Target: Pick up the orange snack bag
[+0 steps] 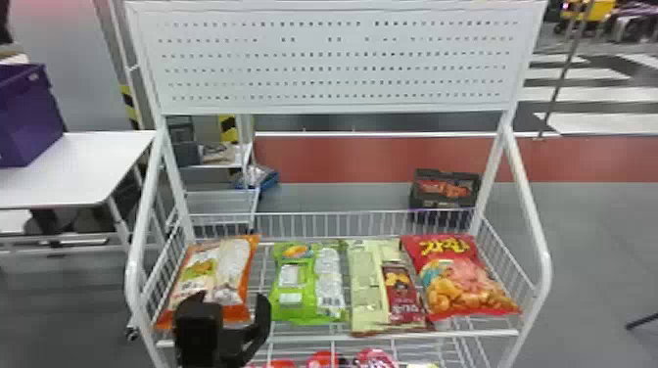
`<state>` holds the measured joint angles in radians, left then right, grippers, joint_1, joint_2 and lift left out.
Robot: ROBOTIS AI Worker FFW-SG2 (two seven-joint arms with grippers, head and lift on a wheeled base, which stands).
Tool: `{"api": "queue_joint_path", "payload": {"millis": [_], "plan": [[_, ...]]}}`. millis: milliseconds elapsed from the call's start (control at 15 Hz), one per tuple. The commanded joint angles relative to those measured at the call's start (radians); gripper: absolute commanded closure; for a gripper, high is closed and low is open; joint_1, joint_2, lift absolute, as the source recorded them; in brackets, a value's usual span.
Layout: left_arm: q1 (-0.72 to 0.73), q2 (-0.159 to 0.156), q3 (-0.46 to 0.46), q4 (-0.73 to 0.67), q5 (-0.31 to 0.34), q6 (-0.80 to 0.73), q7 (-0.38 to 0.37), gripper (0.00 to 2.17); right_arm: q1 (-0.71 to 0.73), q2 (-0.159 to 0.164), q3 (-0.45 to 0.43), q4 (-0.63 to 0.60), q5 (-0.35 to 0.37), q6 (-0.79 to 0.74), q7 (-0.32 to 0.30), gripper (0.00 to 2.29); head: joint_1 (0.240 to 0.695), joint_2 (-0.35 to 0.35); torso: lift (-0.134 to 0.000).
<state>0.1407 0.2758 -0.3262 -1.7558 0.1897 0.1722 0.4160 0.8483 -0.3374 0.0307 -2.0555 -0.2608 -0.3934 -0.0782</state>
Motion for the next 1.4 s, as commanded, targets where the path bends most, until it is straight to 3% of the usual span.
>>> {"api": "queue_joint_path", "payload": {"millis": [0,200,400,733,1000,1333], "plan": [[-0.049,-0.007,0.002,0.055,0.014,0.020,-0.002,0.09,0.000,-0.002,0.000,0.002,0.000,0.000,0.000,0.17,0.499,0.000,0.000],[-0.084,-0.012,0.012,0.113,0.031,0.020,-0.003,0.09,-0.002,-0.002,-0.002,0.000,0.000,0.000,0.000,0.17,0.499,0.000,0.000],[-0.090,-0.010,0.033,0.119,0.053,0.033,-0.017,0.32,-0.002,-0.002,-0.002,0.002,0.000,0.000,0.000,0.17,0.499,0.000,0.000],[-0.089,-0.007,0.053,0.105,0.063,0.134,-0.023,1.21,-0.003,0.000,-0.003,0.002,0.000,0.000,0.000,0.17,0.499,0.000,0.000],[-0.049,-0.003,0.056,0.006,0.070,0.134,-0.022,1.35,-0.006,0.000,-0.003,0.002,0.000,0.003,0.000,0.17,0.499,0.000,0.000],[0.025,0.003,0.079,-0.129,0.085,0.134,-0.023,1.35,-0.011,-0.002,-0.002,0.006,-0.003,0.003,0.000,0.17,0.499,0.000,0.000]]}}
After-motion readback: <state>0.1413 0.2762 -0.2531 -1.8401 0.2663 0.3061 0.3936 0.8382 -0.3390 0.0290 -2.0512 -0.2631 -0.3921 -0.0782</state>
